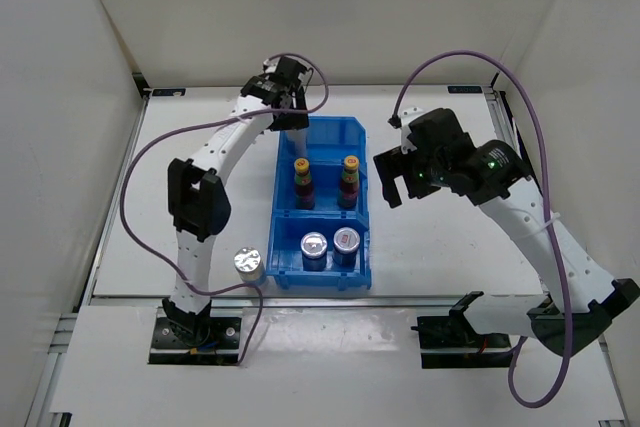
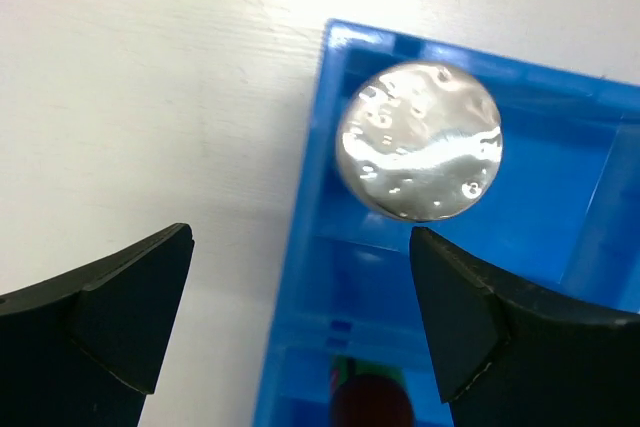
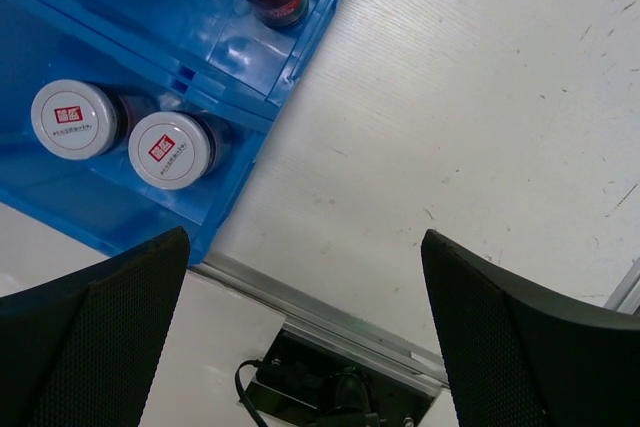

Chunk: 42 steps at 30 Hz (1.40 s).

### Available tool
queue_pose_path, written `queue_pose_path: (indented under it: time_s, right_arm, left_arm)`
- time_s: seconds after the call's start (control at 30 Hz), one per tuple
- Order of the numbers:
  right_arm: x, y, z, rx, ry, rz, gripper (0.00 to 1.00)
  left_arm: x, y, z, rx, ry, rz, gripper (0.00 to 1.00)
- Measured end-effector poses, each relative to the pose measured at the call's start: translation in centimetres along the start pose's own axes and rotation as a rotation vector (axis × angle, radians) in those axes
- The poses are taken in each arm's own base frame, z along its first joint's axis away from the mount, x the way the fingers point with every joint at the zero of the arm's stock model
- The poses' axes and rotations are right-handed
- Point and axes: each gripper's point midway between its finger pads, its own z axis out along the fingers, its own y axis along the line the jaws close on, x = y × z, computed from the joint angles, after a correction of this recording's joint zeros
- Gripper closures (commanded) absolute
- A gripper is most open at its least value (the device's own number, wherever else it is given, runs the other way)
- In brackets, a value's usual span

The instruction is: Organize the condiment bottles

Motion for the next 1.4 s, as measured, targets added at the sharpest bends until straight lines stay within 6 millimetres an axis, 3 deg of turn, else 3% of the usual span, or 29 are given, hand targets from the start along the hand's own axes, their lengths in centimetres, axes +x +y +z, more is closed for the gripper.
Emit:
queue_pose_path:
  time_s: [0.13,0.23,0.27,0.33,0.43,0.67,0.77,0.93,1.17,1.27,1.4]
  right_arm:
    - [0.1,0.2,0.5,-0.010,0.015,-0.013,0.00]
    - [0.0,0.3,0.8,-0.017,0.022,-0.022,0.00]
    - [0.0,0.4,0.9,-0.019,0.025,-0.024,0.00]
    - [0.0,0.6,1.0,-0.029,0.028,-0.024,0.00]
    - [0.0,0.8,1.0,-0.041,0.027,-0.023,0.00]
    - [0.4,1.1,1.6,-0.056,0.040,-0.024,0.00]
    - [1.0,1.2,1.9,-0.064,0.058,-0.023,0.00]
    - [1.6,2.0,2.3,-0.101,0.084,-0.010,0.00]
    - [1.8,2.5,3.1,-0.124,0.116,0.002,0.00]
    - [1.8,2.6,3.1,-0.126,0.118,0.003,0.00]
    - [1.9,2.6,3.2,-0.124,0.123,0.002,0.00]
  left_arm:
    - [-3.0,2.1,-4.8,0.014,-0.104,-0.027,0.00]
    - [-4.5,4.4,-10.1,0.031,-0.199,-0.049,0.00]
    - [-4.6,5.4,-12.7,0.044,-0.238,-0.057,0.00]
    - [-4.0,6.6,-16.3,0.077,-0.292,-0.063,0.00]
    - [-0.7,8.5,-19.7,0.131,-0.303,-0.060,0.00]
    - [12.8,12.2,-20.3,0.255,-0.123,-0.097,0.00]
    - [16.7,12.9,-21.5,0.328,-0.066,-0.125,0.00]
    - [20.6,12.2,-22.3,0.396,0.058,-0.091,0.00]
    - [27.0,11.9,-19.1,0.322,0.340,-0.049,0.00]
    - [28.1,12.0,-18.4,0.279,0.409,-0.047,0.01]
    - [28.2,11.7,-17.8,0.260,0.433,-0.047,0.15]
